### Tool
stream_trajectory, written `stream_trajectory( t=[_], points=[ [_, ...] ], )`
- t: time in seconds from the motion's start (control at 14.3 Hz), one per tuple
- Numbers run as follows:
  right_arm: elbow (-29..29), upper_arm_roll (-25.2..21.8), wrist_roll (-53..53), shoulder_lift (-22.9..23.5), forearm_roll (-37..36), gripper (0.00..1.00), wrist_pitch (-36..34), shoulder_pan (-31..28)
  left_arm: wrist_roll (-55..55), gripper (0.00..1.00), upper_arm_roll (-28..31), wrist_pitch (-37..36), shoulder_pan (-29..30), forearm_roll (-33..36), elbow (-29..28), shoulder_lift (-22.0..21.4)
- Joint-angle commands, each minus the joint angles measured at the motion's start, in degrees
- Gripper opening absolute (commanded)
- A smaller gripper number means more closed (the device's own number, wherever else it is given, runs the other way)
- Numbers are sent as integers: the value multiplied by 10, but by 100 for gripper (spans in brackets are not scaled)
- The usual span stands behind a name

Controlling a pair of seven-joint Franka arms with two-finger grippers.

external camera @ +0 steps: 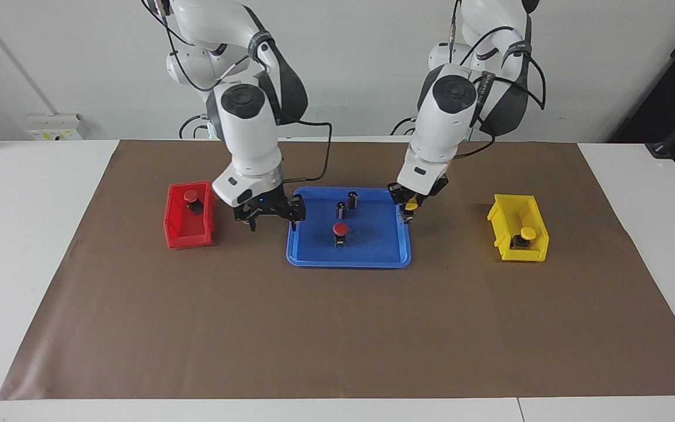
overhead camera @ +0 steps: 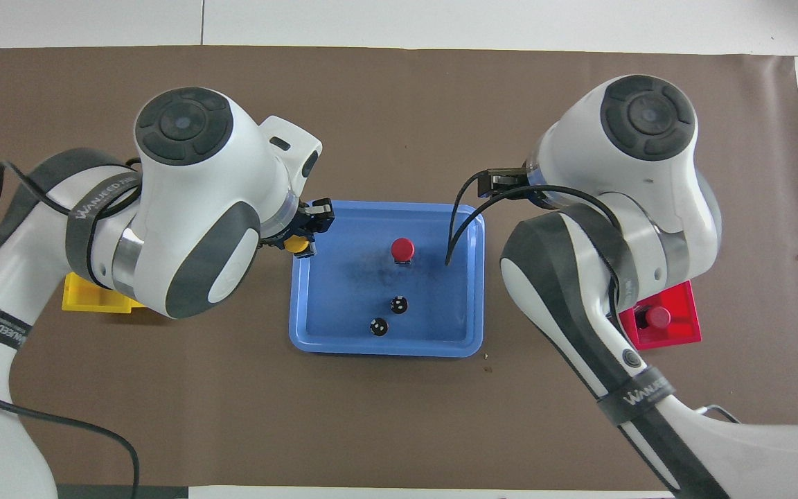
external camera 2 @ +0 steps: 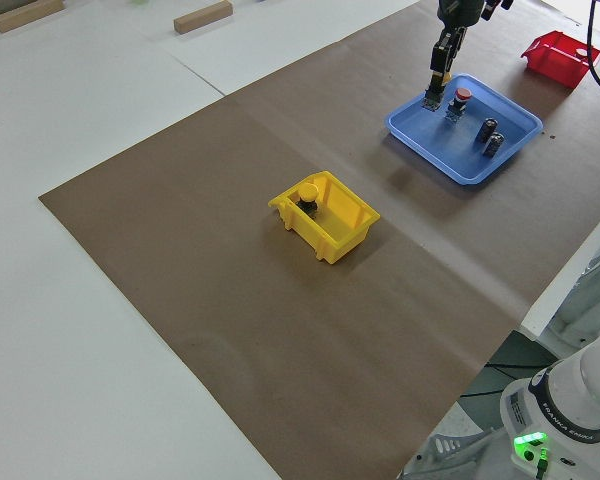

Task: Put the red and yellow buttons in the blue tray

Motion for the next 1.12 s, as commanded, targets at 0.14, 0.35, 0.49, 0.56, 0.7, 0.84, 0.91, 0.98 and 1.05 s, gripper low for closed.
stream_trajectory(
  t=[0.14, 0.35, 0.49, 0.56, 0.7, 0.84, 0.91, 0.98, 1.05],
  points=[
    [-154, 8, -109, -98, -4, 100, 11, -82, -17, 1, 11, 32, -46, 13, 45, 79],
    [-188, 8, -185, -126, 8, 92, 1, -147, -29, 1, 11, 38, -71, 40, 73, 130],
    [-231, 8, -236, -144, 28, 89, 25, -185, -28, 1, 11, 56, -71, 42, 71, 133],
    [-250, 8, -242, -151, 28, 87, 34, -188, -27, 1, 11, 63, -71, 44, 69, 134],
    [-281, 7, -246, -165, 28, 83, 48, -198, -26, 1, 11, 74, -68, 43, 68, 140],
    [-305, 7, -256, -175, 28, 79, 50, -198, -25, 6, 11, 78, -68, 44, 67, 140],
    [-315, 7, -256, -180, 28, 78, 57, -197, -23, 16, 11, 78, -67, 44, 67, 140],
    [-327, 7, -257, -184, 28, 77, 65, -195, -23, 27, 11, 80, -66, 44, 63, 140],
    [-339, 7, -267, -189, 28, 77, 77, -193, -23, 38, 11, 85, -65, 44, 58, 140]
  ],
)
